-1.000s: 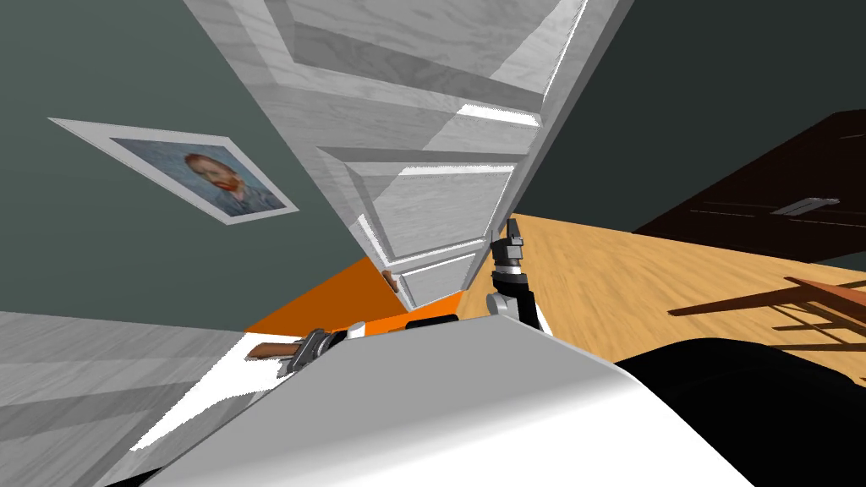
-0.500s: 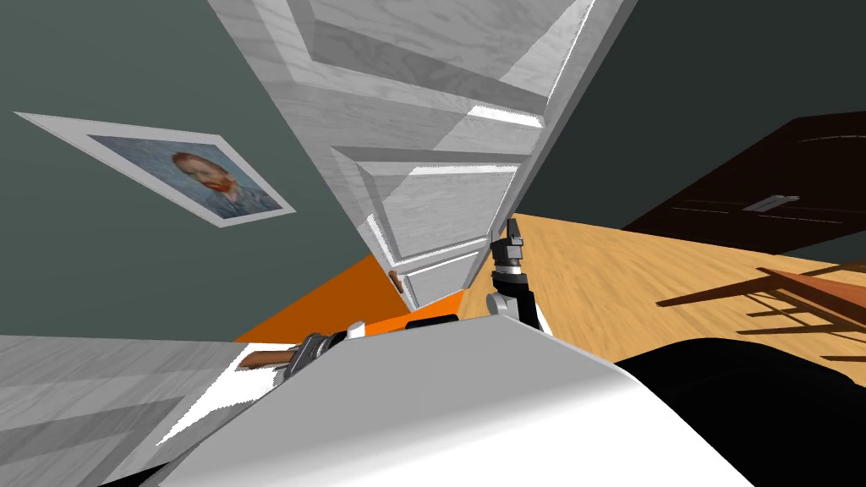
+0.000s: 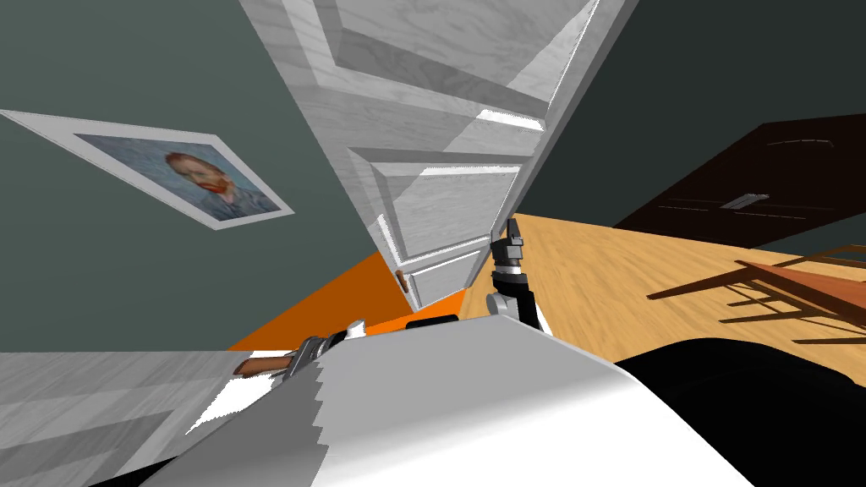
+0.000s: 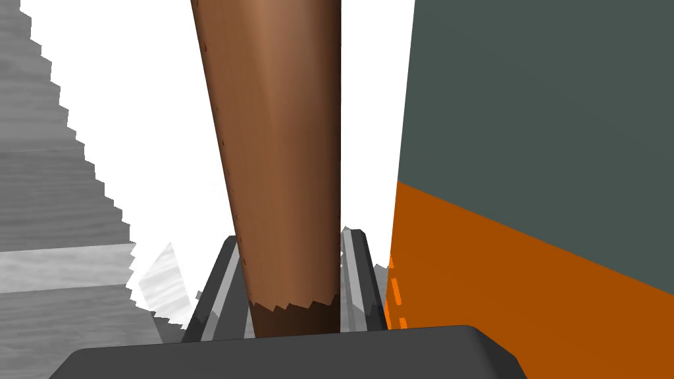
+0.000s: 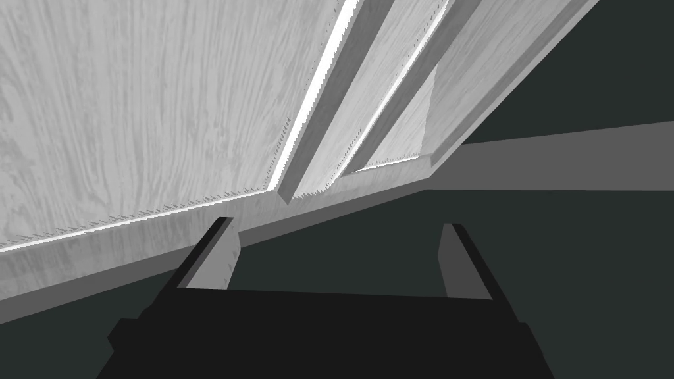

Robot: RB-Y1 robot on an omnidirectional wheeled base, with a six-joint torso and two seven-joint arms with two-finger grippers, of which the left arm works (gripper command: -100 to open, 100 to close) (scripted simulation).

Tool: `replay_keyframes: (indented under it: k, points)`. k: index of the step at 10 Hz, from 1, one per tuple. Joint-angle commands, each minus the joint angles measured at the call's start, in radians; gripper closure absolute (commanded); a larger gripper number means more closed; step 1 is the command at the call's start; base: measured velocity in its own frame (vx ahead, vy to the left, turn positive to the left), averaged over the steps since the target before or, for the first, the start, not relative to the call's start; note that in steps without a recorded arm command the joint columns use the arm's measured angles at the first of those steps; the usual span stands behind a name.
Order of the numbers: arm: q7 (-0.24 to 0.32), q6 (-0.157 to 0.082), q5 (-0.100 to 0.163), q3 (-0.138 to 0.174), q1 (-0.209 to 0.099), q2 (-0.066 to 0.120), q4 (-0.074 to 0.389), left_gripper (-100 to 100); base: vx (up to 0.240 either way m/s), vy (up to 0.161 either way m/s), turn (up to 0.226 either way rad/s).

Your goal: Push the door open

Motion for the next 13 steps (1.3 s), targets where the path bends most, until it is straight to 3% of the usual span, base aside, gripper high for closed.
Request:
replay_keyframes:
  k: [1, 8, 12, 13]
  points:
    - [-0.006, -0.028, 0.009, 0.017, 0.000, 0.000, -0.005, 100, 0.002, 0.096, -0.064]
    - [-0.046, -0.127, 0.065, 0.093, -0.050, -0.026, 0.033, 100, -0.011, 0.140, -0.072]
    - [-0.066, -0.179, 0.095, 0.132, -0.077, -0.045, 0.053, 100, -0.031, 0.193, -0.067]
    - [-0.067, -0.166, 0.092, 0.126, -0.066, -0.050, 0.040, 100, -0.024, 0.087, -0.018]
